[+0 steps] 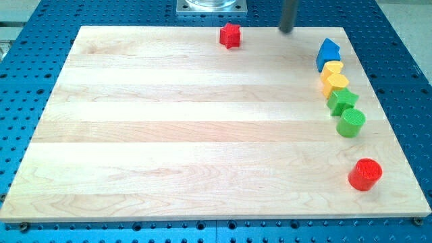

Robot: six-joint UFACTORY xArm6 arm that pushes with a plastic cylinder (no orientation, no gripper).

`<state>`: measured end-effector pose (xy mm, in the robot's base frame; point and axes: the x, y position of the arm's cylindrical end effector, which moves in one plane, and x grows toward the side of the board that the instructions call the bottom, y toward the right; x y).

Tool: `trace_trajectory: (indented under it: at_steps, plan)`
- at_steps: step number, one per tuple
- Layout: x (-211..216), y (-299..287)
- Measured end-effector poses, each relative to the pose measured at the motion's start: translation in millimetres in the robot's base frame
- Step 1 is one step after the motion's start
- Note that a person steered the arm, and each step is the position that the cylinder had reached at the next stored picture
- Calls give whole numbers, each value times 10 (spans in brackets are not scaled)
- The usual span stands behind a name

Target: Separate the blue triangle from the blue cube

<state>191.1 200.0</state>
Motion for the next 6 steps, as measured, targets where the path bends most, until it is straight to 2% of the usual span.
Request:
trace_trajectory:
  at_steps: [1, 2, 3, 4, 5, 6]
  plan:
    - [408, 666]
    - [687, 849]
    - [836, 401]
    - [837, -330]
    - [596, -253]
    - [905, 647]
